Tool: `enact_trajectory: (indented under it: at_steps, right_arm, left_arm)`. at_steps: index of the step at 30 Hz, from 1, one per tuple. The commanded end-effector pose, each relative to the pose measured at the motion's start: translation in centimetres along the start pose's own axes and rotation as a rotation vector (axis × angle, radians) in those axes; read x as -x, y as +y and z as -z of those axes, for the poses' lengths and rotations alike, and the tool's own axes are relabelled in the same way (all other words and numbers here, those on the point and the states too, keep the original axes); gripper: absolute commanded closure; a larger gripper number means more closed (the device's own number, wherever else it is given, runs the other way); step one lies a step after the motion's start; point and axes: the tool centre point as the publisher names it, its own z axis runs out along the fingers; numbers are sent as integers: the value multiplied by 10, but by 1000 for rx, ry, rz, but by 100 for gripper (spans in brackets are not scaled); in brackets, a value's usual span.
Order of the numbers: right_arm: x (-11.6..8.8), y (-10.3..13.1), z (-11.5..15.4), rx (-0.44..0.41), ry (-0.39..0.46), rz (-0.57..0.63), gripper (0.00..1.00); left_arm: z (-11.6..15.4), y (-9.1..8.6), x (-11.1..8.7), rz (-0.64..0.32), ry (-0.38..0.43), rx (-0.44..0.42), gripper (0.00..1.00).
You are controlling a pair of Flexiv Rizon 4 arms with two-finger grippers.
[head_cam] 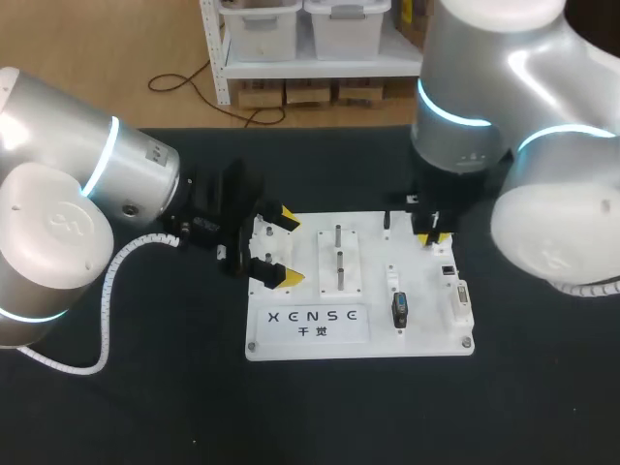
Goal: Insert the Ethernet cable into its matching sockets.
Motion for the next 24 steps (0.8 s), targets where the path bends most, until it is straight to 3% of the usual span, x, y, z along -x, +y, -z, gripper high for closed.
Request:
enact_trajectory:
  at_steps: [1, 14, 24]
  right_arm:
    - [-9, -11, 0, 10, -14, -8, 100]
    - [-25, -33, -11, 7, 11, -21, 100]
    - [-17, -39, -25, 22, 10, 2, 100]
  left_arm:
    - [-1, 1, 1, 2, 6, -1, 0]
    - [-1, 1, 1, 2, 6, -1, 0]
    - [-1, 1, 1, 2, 6, -1, 0]
